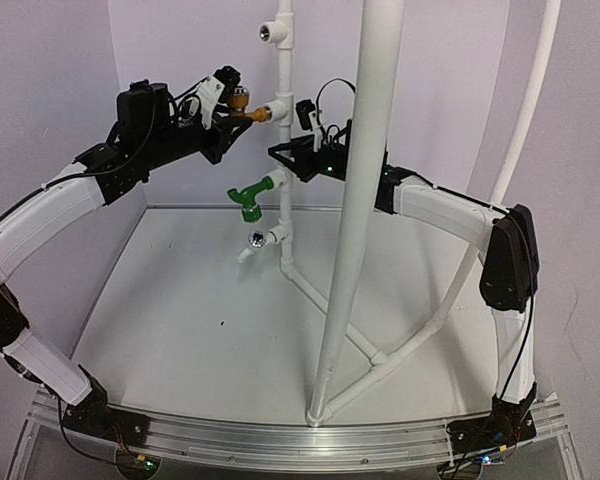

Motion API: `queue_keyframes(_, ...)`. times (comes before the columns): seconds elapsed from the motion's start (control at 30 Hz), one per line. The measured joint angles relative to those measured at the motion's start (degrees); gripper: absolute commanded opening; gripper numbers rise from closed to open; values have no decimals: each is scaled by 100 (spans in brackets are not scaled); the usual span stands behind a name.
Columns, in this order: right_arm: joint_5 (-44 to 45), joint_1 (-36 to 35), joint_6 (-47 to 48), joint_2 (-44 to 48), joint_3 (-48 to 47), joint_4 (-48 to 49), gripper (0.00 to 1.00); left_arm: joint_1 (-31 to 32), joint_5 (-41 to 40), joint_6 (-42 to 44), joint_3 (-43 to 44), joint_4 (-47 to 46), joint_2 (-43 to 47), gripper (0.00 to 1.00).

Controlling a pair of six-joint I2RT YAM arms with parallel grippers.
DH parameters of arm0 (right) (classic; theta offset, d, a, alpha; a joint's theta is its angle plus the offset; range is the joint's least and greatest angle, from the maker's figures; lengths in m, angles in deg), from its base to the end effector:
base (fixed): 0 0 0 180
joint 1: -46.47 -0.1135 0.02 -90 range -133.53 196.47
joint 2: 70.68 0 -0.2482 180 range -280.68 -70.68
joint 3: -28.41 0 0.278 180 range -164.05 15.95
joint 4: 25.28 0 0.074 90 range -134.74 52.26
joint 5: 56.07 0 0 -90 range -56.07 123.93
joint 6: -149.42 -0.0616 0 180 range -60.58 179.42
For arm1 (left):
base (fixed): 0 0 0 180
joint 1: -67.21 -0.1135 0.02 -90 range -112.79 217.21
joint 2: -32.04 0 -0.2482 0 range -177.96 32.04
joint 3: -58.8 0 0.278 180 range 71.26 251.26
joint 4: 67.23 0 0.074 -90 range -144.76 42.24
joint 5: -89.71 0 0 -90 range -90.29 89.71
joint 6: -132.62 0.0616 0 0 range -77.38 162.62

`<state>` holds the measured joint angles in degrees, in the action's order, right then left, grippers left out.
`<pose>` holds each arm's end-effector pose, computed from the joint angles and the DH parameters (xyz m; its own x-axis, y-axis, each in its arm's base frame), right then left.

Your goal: Install the water faucets

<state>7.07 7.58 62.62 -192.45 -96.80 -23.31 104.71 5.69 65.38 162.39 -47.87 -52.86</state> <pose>0.4157 0.3711 0.3534 0.1241 0.0361 -0.9916 -0.9047 0.4146 -0.0981 0.3107 -0.2465 0.4482 0.2577 0.2873 -0.9225 0.6381 0.6664 0.3857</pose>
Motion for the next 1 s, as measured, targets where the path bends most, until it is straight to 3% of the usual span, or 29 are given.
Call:
queue_keyframes(0.37,-83,17,13,11,0,-23,0,24,-220,1938,-507,-557,174,2)
queue_keyframes(0.43,-68,17,3,11,0,-15,0,24,-317,2187,-550,-586,192,16)
queue_keyframes(0.53,1,21,-11,11,0,-31,0,30,-573,2635,-600,-516,190,50)
queue_keyframes(0.7,49,74,-12,6,0,-129,0,72,-770,2556,-614,-194,194,93)
queue_keyframes(0.77,49,97,-15,6,0,-154,0,81,-820,2346,-618,-34,213,99)
queue_keyframes(0.93,44,119,-12,6,0,-161,0,87,-998,1575,-876,453,556,100)
queue_keyframes(1.0,40,136,-14,6,0,-165,11,85,-1090,1183,-1044,631,812,100)
